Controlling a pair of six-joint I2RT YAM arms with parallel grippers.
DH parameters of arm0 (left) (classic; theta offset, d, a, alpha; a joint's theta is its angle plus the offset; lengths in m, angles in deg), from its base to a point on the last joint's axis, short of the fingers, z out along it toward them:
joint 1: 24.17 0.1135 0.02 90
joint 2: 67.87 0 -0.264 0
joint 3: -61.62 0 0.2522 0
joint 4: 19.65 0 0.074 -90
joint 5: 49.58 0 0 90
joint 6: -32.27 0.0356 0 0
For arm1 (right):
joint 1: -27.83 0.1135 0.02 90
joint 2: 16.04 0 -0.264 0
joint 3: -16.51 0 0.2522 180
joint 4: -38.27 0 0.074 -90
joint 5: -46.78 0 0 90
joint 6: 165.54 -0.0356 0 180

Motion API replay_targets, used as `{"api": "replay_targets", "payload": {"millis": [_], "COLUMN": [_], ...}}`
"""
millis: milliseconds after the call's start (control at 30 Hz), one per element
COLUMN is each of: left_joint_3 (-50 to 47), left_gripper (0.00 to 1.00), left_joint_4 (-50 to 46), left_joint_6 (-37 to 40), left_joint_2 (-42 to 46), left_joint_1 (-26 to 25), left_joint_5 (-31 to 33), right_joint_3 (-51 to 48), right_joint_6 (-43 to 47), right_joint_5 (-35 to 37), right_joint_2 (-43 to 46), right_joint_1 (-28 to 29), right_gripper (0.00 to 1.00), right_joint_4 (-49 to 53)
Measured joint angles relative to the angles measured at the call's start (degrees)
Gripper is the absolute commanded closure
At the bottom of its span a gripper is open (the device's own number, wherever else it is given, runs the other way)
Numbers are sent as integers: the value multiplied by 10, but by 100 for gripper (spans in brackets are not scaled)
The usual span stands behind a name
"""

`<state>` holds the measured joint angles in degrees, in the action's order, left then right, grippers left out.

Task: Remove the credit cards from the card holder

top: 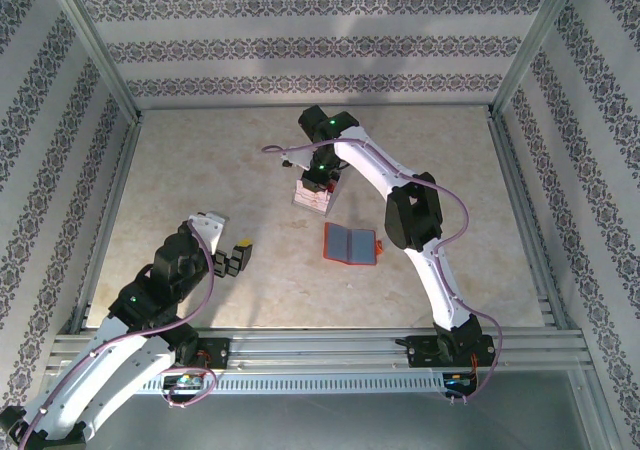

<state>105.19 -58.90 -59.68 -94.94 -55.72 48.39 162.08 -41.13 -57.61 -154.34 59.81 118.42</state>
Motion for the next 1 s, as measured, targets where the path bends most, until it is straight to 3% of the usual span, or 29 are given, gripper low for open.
{"api": "replay_targets", "payload": {"millis": [167, 233, 667, 1000], "left_joint_3": [0, 0, 2, 7], "left_gripper": [0, 0, 0, 0], "left_joint_4": [0, 0, 1, 3], "left_joint_6": [0, 0, -1, -13], "left_joint_2": [-3, -4, -14, -23], "left_joint_1": [0, 0, 0, 0], "left_joint_5": [0, 0, 0, -2], "right_joint_3": [-3, -4, -14, -55], "right_joint_6": [0, 0, -15, -47], "right_joint_5": [0, 0, -2, -4], "right_joint_2": [0, 0, 5, 90], "right_joint_1": [0, 0, -2, -4], "right_gripper": [87, 80, 78, 71], "right_joint_4": [-5, -7, -16, -23]}}
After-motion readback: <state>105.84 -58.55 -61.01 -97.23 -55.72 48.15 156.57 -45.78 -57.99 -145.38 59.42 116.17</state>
